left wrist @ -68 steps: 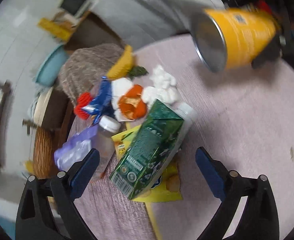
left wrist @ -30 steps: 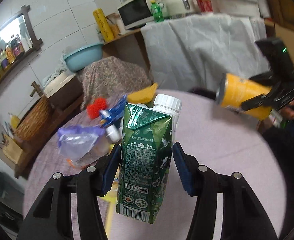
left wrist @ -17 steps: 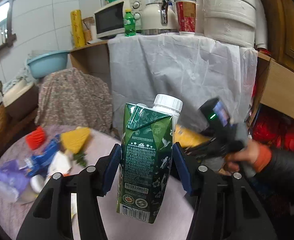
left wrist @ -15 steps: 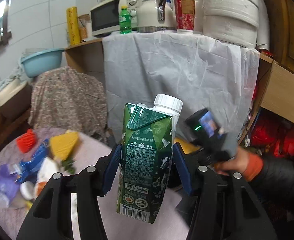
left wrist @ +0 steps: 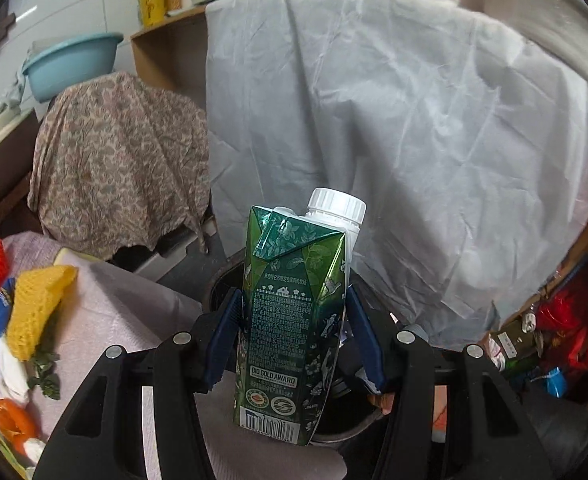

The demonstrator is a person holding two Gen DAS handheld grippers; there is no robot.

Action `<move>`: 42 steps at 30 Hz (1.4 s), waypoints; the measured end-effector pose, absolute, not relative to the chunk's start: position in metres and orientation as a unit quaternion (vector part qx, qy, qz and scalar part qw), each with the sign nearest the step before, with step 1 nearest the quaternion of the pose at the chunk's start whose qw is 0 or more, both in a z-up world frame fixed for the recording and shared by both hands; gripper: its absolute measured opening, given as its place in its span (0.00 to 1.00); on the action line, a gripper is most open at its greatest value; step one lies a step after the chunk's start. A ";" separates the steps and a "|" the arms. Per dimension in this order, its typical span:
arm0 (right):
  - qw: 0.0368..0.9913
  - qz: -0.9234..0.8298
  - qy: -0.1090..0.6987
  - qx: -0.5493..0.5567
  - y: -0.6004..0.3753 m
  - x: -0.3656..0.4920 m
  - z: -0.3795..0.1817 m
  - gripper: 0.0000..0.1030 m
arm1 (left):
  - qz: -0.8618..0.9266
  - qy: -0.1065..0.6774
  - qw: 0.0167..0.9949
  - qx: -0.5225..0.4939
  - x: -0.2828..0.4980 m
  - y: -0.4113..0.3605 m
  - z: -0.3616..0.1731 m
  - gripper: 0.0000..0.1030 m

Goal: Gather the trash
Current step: 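Carry the can and carton to the bin and release the can from the right tool, then open the left tool to drop the green carton into the bin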

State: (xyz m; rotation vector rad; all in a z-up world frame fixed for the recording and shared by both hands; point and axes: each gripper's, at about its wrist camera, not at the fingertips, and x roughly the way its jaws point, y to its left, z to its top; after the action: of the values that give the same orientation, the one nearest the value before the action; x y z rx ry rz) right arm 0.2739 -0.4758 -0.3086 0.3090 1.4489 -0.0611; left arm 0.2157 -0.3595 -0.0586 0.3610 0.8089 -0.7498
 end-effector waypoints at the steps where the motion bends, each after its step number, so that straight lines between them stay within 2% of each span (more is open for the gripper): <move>1: 0.742 -0.027 0.654 0.143 -0.477 0.274 -0.306 0.75 | -0.347 0.388 0.836 0.171 0.220 -0.363 -0.062 0.52; 3: 0.752 -0.030 0.641 0.150 -0.481 0.271 -0.300 0.79 | -0.337 0.401 0.835 0.169 0.227 -0.367 -0.068 0.52; 12: 0.816 -0.059 0.551 0.168 -0.487 0.214 -0.237 0.79 | -0.281 0.476 0.819 0.155 0.258 -0.399 -0.108 0.52; 17: 0.843 -0.086 0.501 0.176 -0.488 0.148 -0.202 0.79 | -0.251 0.528 0.800 0.135 0.274 -0.408 -0.137 0.52; 26: 0.855 -0.139 0.470 0.172 -0.503 0.090 -0.199 0.79 | -0.244 0.563 0.766 0.191 0.261 -0.426 -0.183 0.50; 28: 0.857 -0.149 0.466 0.162 -0.502 0.086 -0.198 0.79 | -0.247 0.567 0.759 0.204 0.258 -0.428 -0.187 0.54; 33: 0.858 -0.169 0.461 0.153 -0.502 0.080 -0.190 0.79 | -0.244 0.557 0.767 0.206 0.256 -0.430 -0.175 0.70; 39: 0.868 -0.190 0.433 0.153 -0.503 0.074 -0.167 0.80 | -0.281 0.511 0.789 0.195 0.232 -0.419 -0.125 0.76; 42: 0.876 -0.192 0.415 0.152 -0.500 0.073 -0.155 0.80 | -0.296 0.459 0.814 0.197 0.208 -0.394 -0.086 0.79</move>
State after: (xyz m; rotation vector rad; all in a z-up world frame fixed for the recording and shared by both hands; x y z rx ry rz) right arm 0.0733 -0.5000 -0.1550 0.3163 0.8667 -0.4007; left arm 0.2081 -0.3938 -0.0858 0.4196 0.9799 -0.6317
